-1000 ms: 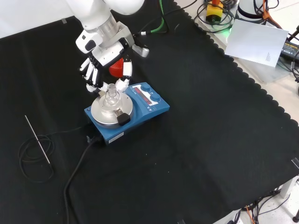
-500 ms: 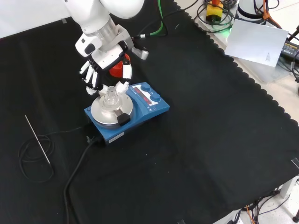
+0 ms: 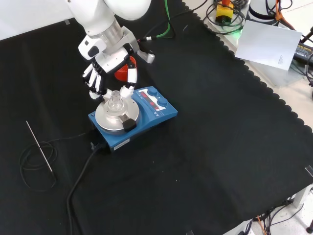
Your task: Place the round-bottom flask on the heater.
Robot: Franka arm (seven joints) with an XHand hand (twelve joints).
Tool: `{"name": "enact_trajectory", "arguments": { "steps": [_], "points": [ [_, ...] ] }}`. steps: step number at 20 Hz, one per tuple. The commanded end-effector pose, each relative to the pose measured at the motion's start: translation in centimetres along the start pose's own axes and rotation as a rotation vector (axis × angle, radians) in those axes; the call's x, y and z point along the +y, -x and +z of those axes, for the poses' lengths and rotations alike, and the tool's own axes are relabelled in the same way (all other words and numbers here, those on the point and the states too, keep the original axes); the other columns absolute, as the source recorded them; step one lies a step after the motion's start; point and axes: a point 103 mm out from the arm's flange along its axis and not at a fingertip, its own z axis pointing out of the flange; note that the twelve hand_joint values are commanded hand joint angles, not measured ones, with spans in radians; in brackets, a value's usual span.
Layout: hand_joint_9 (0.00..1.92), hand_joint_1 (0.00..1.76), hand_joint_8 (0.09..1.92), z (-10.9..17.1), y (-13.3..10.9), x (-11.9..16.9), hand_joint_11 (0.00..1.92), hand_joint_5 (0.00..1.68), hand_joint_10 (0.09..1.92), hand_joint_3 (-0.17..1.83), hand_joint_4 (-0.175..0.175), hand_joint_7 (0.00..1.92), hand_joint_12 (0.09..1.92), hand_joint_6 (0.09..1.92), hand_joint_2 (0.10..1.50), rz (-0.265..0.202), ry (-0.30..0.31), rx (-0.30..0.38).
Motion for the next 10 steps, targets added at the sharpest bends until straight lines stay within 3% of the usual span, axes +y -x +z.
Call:
{"name": "enact_trajectory", "arguments": {
  "steps": [1,2,4,6,10],
  "points": [
    [0.59,1.06,0.69,0.1,0.36,-0.06,0.2,0.93,0.68,0.68,0.0,0.43,1.34,1.25,0.82,0.007,0.001,0.03],
    [0.58,1.05,0.7,0.06,0.43,-0.1,0.19,0.92,0.69,0.56,0.02,0.41,1.35,1.22,0.88,0.007,0.006,0.029],
    [0.55,1.01,0.71,-0.09,0.47,-0.19,0.17,0.81,0.71,0.63,-0.05,0.38,1.35,1.1,0.79,0.008,0.008,0.023],
    [0.52,1.0,0.72,-0.23,0.45,-0.28,0.15,0.71,0.72,0.74,-0.076,0.35,1.35,1.03,0.7,0.01,0.002,0.016],
    [0.47,0.98,0.72,-0.49,0.42,-0.55,0.11,0.5,0.74,0.81,-0.067,0.29,1.36,0.9,0.61,0.004,-0.005,0.008]
  ]
}}
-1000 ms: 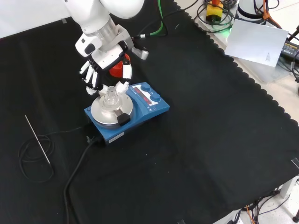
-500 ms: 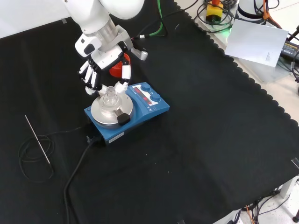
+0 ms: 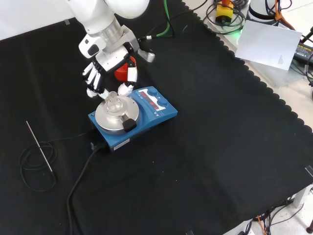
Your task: Place the round-bottom flask on the heater.
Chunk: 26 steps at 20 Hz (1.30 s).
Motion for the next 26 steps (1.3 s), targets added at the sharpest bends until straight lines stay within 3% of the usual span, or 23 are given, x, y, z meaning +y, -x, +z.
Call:
{"name": "enact_trajectory", "arguments": {
  "steps": [1,4,8,13,26],
  "points": [
    [0.45,0.97,0.73,-0.5,0.0,-0.3,0.1,0.45,0.75,0.82,-0.063,0.28,1.37,0.82,0.59,-0.006,-0.002,-0.008],
    [0.42,0.93,0.74,-0.9,0.1,-0.7,0.07,0.36,0.77,0.8,-0.052,0.24,1.38,0.55,0.56,-0.007,0.008,-0.006],
    [0.4,0.89,0.74,-1.2,0.4,-1.4,0.05,0.36,0.77,0.77,-0.047,0.22,1.38,0.41,0.56,-0.002,0.019,0.0],
    [0.4,0.88,0.73,-1.1,1.2,-1.9,0.05,0.39,0.77,0.76,-0.046,0.21,1.38,0.35,0.56,0.008,0.009,0.005],
    [0.4,0.87,0.73,-3.2,2.7,-3.6,0.04,0.4,0.77,0.75,-0.049,0.21,1.38,0.33,0.57,0.026,0.072,0.034]
  ]
}}
